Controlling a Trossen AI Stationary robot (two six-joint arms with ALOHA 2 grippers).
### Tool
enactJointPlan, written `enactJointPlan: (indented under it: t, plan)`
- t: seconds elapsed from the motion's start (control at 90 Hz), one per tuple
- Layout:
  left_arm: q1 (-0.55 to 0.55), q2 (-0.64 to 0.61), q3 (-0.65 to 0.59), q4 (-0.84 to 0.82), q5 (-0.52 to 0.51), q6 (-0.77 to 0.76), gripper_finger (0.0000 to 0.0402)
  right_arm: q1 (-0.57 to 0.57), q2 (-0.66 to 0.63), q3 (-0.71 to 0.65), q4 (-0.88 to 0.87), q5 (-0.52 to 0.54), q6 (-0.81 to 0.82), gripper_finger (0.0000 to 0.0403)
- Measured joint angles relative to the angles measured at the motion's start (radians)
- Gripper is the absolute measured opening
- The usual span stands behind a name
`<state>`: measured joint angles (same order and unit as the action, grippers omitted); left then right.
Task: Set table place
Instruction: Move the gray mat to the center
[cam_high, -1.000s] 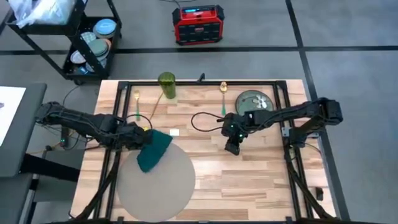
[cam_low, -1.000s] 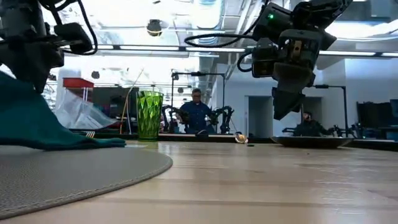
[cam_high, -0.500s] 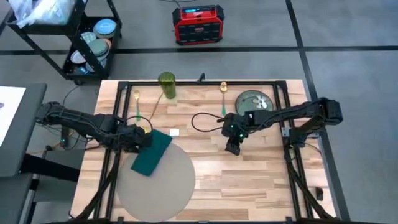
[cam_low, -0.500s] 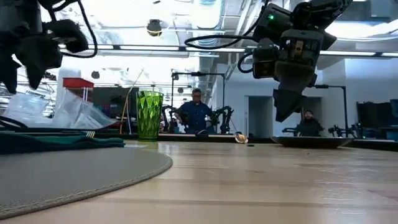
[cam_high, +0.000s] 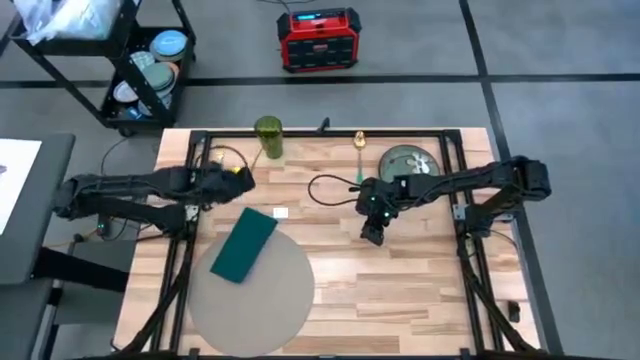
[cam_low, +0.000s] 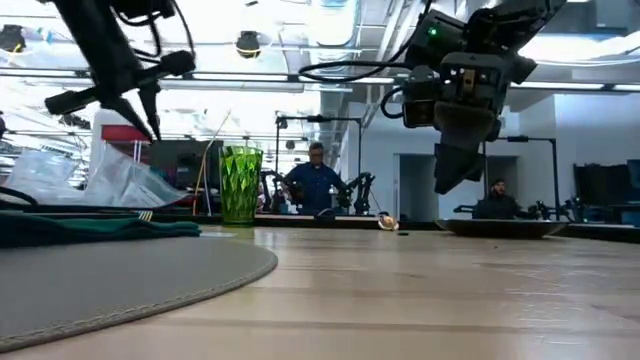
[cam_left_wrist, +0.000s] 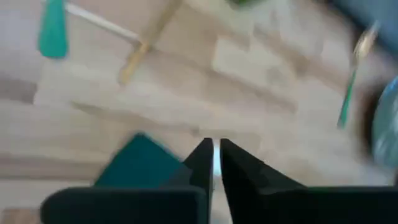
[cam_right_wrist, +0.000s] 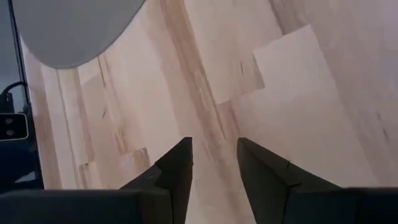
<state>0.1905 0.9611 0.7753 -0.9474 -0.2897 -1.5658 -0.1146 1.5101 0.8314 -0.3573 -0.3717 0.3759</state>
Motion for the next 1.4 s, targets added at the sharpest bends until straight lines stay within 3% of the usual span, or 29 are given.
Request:
enactJointPlan:
  t: [0.156, 0.244, 0.333, 0.467, 0.567, 0.644, 0.889, 1.011, 1.144, 1.4]
  plan:
    - [0.092, 0.169, 0.133, -0.111, 0.011, 0.153, 0.0000, -0.008, 0.000, 0.000, 0.000, 0.000, 0.000, 0.0115]
    - [0.107, 0.271, 0.222, -0.152, 0.143, 0.308, 0.0000, -0.007, 0.000, 0.000, -0.010, -0.001, 0.000, 0.0115]
    - [0.010, 0.379, 0.321, -0.163, 0.259, 0.373, 0.0000, -0.004, 0.000, 0.000, -0.043, -0.005, -0.001, 0.0115]
    - [-0.167, 0.546, 0.471, -0.192, 0.245, 0.394, 0.0000, -0.004, 0.000, 0.000, -0.075, -0.005, -0.009, 0.0115]
    - [-0.257, 0.671, 0.514, -0.228, 0.260, 0.445, 0.0000, -0.003, 0.000, 0.000, -0.091, -0.005, -0.011, 0.0115]
    - [-0.310, 0.741, 0.515, -0.189, 0.288, 0.465, 0.0000, -0.003, 0.000, 0.000, -0.095, -0.005, -0.010, 0.0115]
    - [-0.416, 0.825, 0.432, 0.166, 0.297, 0.391, 0.0000, 0.025, -0.015, 0.000, -0.178, -0.008, 0.031, 0.0115]
    - [-0.464, 0.825, 0.376, 0.201, 0.342, 0.323, 0.0000, 0.053, -0.065, 0.000, -0.267, -0.005, -0.004, 0.0115]
    - [-0.516, 0.817, 0.340, 0.238, 0.356, 0.261, 0.0000, 0.064, -0.178, 0.000, -0.423, 0.067, -0.011, 0.0115]
    - [-0.513, 0.818, 0.211, 0.528, 0.392, 0.224, 0.0000, 0.035, -0.512, 0.000, -0.614, 0.245, 0.025, 0.0097]
